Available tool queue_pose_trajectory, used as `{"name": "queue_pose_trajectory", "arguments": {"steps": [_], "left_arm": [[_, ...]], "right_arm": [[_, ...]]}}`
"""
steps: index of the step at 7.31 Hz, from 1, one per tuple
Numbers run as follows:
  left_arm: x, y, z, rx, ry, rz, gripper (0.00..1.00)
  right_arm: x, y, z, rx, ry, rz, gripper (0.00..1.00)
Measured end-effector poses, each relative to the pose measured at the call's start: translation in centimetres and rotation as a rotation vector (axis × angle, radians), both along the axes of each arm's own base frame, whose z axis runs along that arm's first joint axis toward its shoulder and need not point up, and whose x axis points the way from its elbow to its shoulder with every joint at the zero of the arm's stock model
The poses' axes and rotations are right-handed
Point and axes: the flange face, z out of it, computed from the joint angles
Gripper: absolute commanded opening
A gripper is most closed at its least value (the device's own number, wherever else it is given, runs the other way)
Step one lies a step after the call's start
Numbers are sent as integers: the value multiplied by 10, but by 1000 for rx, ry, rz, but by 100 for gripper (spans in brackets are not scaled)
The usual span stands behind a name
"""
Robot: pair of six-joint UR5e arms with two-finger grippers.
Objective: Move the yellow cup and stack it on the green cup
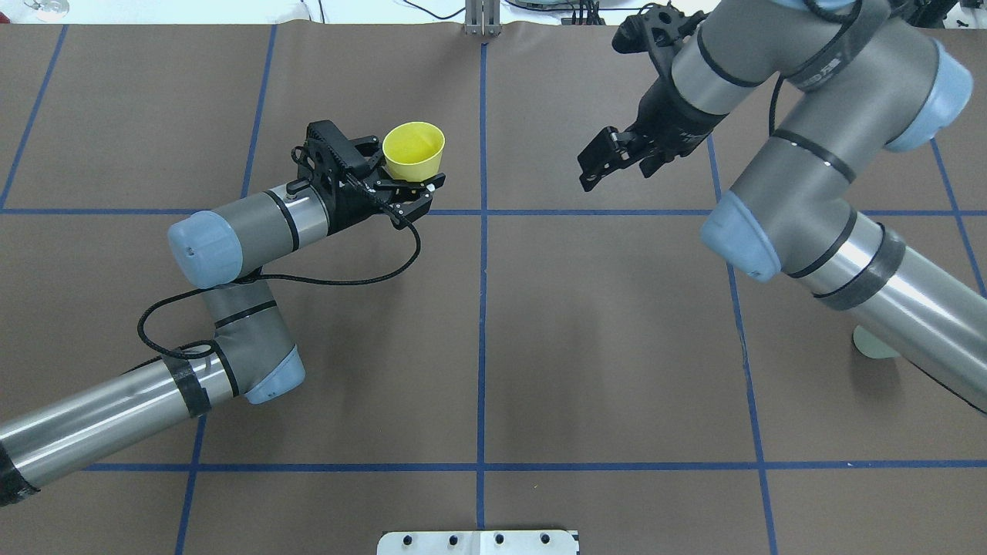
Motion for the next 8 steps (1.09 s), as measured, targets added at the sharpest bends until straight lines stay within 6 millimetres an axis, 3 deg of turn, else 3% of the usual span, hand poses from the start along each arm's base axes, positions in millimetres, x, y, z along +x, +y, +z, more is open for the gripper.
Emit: {"name": "queue_pose_trajectory", "arguments": {"steps": [2,3,4,6,8], "left_arm": [[0,11,-11,56,-16,-4,67],[10,24,-14,72,-22,14,70],[19,36,-17,89,-28,31,70],[32,53,-19,102,-30,58,73],[40,63,-25,107,-23,76,77]], "right_arm": [[-52,3,-15,-34,-100,33,99],[-63,3,-26,-48,-121,37,99],[-68,3,-37,-68,-136,45,98],[-70,2,-51,-110,-154,62,86],[-71,2,-52,-135,-155,67,82]]}}
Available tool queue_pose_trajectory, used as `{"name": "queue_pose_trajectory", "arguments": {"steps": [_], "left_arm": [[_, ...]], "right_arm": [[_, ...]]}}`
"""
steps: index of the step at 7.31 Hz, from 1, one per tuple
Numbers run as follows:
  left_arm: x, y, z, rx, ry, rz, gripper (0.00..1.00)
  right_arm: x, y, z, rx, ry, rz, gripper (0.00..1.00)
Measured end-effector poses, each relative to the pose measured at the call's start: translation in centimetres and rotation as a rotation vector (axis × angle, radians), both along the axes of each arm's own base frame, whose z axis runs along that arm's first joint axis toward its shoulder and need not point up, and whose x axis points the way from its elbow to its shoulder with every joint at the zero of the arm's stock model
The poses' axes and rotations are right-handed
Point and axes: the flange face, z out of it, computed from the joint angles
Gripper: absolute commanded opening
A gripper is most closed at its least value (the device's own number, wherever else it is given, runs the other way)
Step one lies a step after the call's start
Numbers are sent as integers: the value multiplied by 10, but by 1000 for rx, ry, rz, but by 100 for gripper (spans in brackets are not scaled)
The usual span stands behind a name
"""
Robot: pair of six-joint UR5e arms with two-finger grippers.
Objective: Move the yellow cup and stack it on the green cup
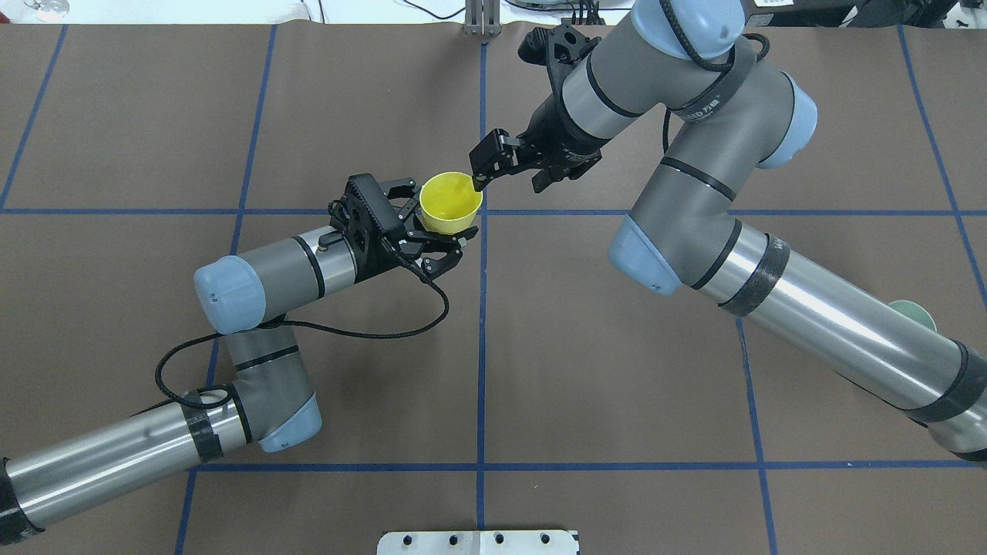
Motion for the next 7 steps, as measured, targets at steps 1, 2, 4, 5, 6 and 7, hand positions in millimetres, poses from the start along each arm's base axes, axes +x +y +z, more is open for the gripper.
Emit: {"name": "queue_pose_trajectory", "arguments": {"steps": [1,2,4,5,6,7], "left_arm": [[2,2,-2,1,2,4,77],[3,4,-3,2,5,6,77],[5,4,-7,4,8,7,77],[5,4,-8,5,10,7,77],[6,4,-9,5,10,7,78],[6,4,-9,5,10,7,77]], "right_arm": [[-3,2,1,-9,1,-9,82],[-7,5,2,-14,2,-21,82],[-16,13,4,-19,3,-41,82],[-19,15,4,-20,3,-47,76],[-21,18,5,-21,4,-53,60],[-24,20,5,-21,4,-57,53]]}}
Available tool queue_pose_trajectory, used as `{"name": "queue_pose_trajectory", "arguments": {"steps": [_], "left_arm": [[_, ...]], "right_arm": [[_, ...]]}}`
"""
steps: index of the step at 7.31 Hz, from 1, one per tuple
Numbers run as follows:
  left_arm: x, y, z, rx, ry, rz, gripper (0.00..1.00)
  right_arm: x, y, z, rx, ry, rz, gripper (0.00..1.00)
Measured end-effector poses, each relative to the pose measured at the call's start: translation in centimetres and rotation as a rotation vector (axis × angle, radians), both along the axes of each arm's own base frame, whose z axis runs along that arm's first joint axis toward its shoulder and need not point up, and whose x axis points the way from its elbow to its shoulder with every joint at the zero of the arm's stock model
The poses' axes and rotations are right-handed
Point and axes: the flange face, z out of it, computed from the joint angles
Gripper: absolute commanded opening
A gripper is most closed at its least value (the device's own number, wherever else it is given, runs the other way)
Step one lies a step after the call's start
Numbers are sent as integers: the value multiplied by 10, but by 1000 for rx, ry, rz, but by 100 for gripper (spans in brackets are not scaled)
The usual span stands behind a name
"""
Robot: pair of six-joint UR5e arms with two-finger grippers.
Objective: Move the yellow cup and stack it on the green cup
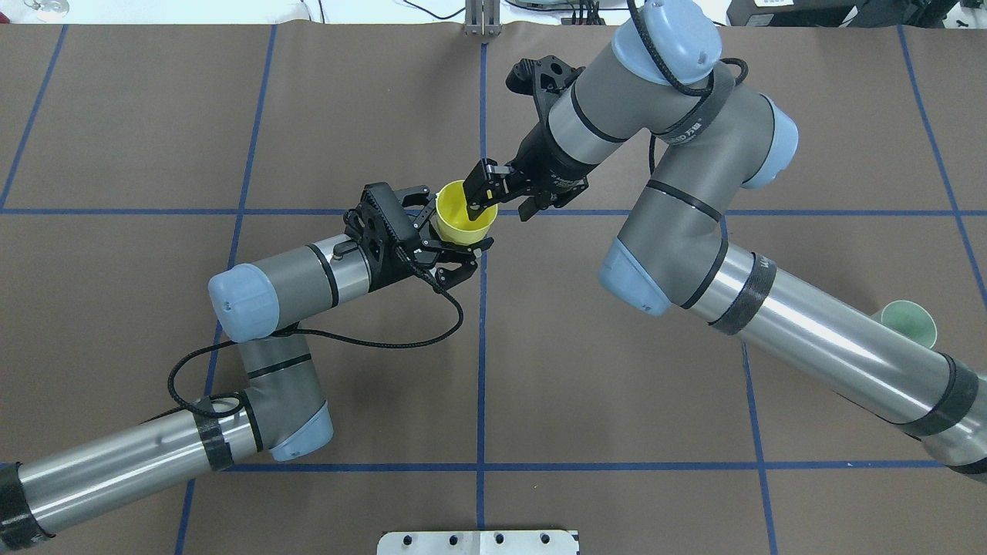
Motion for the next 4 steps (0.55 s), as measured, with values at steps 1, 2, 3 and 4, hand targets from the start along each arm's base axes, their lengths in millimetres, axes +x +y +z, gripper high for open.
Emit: {"name": "queue_pose_trajectory", "arguments": {"steps": [1,2,3,4], "left_arm": [[0,0,0,0,0,0,77],[0,0,0,0,0,0,77],[0,0,-1,0,1,1,78],[1,1,-1,1,2,2,92]], "right_arm": [[-1,1,0,0,0,-2,45],[-2,2,-1,0,-1,-4,32],[-2,2,-2,2,-4,-6,9],[-2,2,-3,2,-7,-10,0]]}}
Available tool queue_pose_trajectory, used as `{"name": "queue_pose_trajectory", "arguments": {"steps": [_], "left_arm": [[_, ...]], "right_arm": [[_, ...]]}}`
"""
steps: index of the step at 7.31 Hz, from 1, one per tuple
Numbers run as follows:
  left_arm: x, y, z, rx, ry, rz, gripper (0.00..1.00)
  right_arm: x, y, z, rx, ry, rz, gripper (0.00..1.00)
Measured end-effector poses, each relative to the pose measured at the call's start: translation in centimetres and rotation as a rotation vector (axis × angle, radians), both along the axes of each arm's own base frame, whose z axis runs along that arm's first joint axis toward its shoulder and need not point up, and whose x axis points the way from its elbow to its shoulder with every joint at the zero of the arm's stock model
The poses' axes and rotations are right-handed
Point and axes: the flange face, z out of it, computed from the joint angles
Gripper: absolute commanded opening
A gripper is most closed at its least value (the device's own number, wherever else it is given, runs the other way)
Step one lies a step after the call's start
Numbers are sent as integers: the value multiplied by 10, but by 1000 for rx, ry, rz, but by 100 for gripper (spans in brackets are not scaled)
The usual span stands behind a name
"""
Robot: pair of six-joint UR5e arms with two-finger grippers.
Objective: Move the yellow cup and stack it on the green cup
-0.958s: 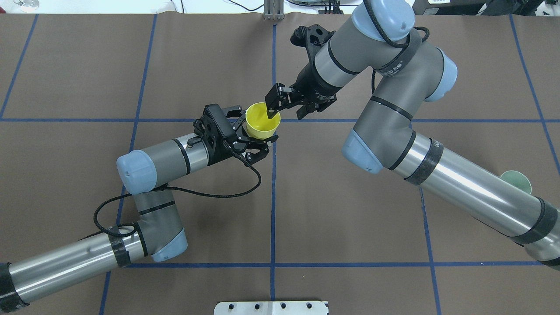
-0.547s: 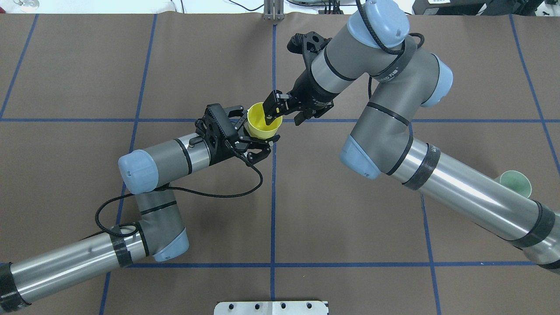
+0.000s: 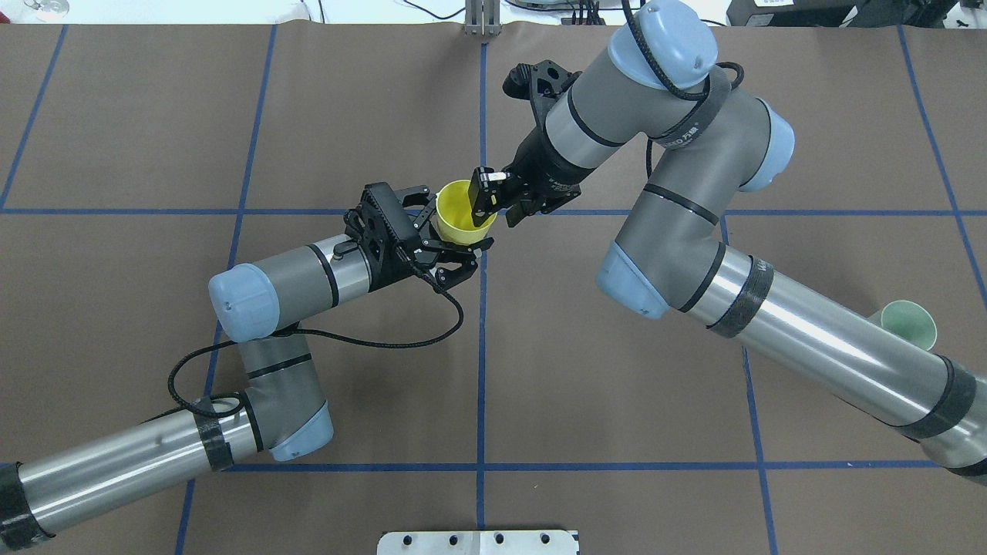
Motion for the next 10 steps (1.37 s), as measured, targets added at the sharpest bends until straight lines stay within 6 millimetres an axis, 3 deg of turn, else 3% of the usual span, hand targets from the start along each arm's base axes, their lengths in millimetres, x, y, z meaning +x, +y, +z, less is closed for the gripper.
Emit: {"name": "queue_pose_trajectory", "arguments": {"steps": [1,3,4,5,7,10], "left_arm": [[1,1,0,0,1,2,99],[4,7,2,-16,16,-33,100],[11,20,6,-26,34,-53,100],[15,30,11,-32,49,-58,100],[16,36,13,-35,61,-62,100],[2,24,4,-44,79,-123,99]], "right_arm": [[0,1,-1,-3,-4,-9,0],[4,2,0,-24,-12,-22,0],[13,-4,4,-54,-11,-8,0],[39,-21,16,-93,-8,9,0],[115,-53,56,-167,-6,51,0],[214,-74,109,-244,33,199,0]]}}
